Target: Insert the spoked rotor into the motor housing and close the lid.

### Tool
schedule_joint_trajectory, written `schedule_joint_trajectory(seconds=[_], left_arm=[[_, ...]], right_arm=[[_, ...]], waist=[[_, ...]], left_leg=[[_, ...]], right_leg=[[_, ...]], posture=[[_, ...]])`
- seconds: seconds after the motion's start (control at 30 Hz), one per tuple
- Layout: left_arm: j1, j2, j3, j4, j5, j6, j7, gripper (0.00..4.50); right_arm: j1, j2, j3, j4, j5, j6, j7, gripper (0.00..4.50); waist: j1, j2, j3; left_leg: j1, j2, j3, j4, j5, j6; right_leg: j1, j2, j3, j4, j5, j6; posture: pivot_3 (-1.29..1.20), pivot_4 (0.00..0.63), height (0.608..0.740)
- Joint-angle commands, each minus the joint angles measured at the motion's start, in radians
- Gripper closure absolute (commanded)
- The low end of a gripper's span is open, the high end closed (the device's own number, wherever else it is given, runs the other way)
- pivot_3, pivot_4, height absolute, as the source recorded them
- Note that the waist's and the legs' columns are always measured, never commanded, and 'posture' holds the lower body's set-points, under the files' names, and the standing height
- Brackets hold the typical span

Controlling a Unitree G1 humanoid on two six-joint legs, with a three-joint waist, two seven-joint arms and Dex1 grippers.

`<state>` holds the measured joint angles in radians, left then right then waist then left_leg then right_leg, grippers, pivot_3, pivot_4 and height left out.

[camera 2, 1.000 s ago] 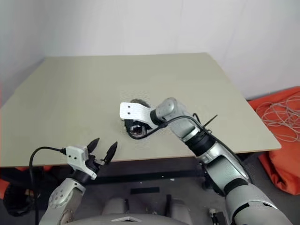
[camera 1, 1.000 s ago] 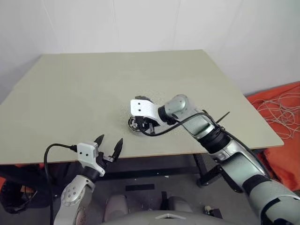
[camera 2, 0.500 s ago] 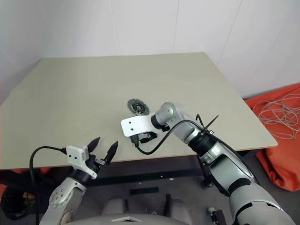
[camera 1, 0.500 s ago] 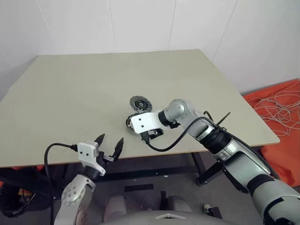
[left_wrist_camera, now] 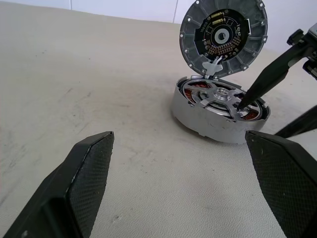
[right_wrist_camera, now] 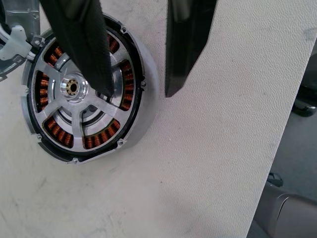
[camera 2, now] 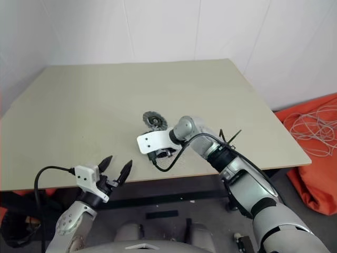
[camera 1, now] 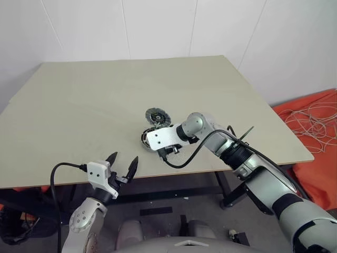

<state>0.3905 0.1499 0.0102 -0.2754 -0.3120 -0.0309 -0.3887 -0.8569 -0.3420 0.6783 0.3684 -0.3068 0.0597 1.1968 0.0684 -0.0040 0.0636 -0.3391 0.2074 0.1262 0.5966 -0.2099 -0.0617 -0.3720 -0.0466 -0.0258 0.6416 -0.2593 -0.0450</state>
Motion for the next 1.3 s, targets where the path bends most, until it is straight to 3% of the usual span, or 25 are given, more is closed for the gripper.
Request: schedule_joint_trajectory(seconds=[0.03, 0.1, 0.33, 0.57, 0.9, 1.1, 1.3], left_arm=[[-0.014, 0.003, -0.001, -0.079, -0.005, 0.02, 0.016, 0.0], [-0.015, 0.001, -0.005, -0.094, -0.003, 0.033, 0.023, 0.0], [-0.015, -0.003, -0.015, -0.122, 0.002, 0.058, 0.045, 0.0], [-0.025, -0.001, -0.009, -0.102, -0.001, 0.054, 0.047, 0.0], [-0.032, -0.001, 0.007, -0.036, -0.01, 0.011, 0.014, 0.0], [-0.031, -0.005, 0.004, -0.031, -0.009, 0.005, 0.008, 0.0], [-0.019, -0.011, -0.002, -0.039, -0.005, 0.001, 0.011, 0.0]], right_arm=[[-0.012, -0.004, -0.012, 0.011, -0.011, -0.018, 0.006, 4.03], [-0.012, -0.002, -0.015, 0.015, -0.014, -0.022, 0.005, 4.48], [0.007, 0.008, -0.038, 0.0, -0.001, 0.053, 0.002, 4.5], [0.019, 0.08, -0.097, -0.147, 0.035, 0.565, 0.004, 4.5], [-0.041, 0.218, -0.242, -0.152, 0.139, 1.177, -0.191, 4.5], [-0.073, 0.311, -0.372, -0.075, 0.204, 1.314, -0.373, 4.5], [-0.092, 0.365, -0.446, -0.022, 0.272, 1.329, -0.494, 4.5]], waist=[[0.0, 0.0, 0.0], [-0.001, 0.0, 0.0], [-0.001, 0.0, 0.0], [0.001, 0.0, 0.0], [0.005, 0.001, 0.001], [0.006, 0.002, 0.001], [0.005, 0.002, 0.001]], left_leg=[[0.0, 0.0, 0.0, 0.0, 0.0, 0.0], [0.001, 0.0, 0.0, 0.0, 0.0, 0.0], [0.003, 0.0, 0.0, 0.0, 0.0, 0.0], [0.003, 0.0, 0.0, 0.0, 0.0, 0.0], [0.004, -0.001, -0.001, -0.001, 0.0, 0.0], [0.005, -0.001, -0.001, -0.002, 0.0, 0.0], [0.006, -0.001, -0.001, -0.002, 0.0, 0.0]], right_leg=[[0.0, 0.0, 0.0, 0.0, 0.0, 0.0], [0.001, 0.0, 0.0, 0.0, 0.0, 0.0], [0.002, 0.0, 0.0, 0.001, 0.0, 0.0], [0.002, 0.0, 0.0, 0.001, 0.0, 0.0], [0.001, -0.001, 0.0, 0.0, 0.0, 0.0], [0.001, -0.002, 0.0, 0.0, 0.0, 0.0], [0.001, -0.002, 0.0, 0.0, 0.0, 0.0]], posture=[[0.0, 0.0, 0.74], [0.0, 0.0, 0.74], [0.0, 0.0, 0.74], [0.0, 0.0, 0.74], [0.0, 0.0, 0.74], [0.0, 0.0, 0.74], [0.0, 0.0, 0.74]])
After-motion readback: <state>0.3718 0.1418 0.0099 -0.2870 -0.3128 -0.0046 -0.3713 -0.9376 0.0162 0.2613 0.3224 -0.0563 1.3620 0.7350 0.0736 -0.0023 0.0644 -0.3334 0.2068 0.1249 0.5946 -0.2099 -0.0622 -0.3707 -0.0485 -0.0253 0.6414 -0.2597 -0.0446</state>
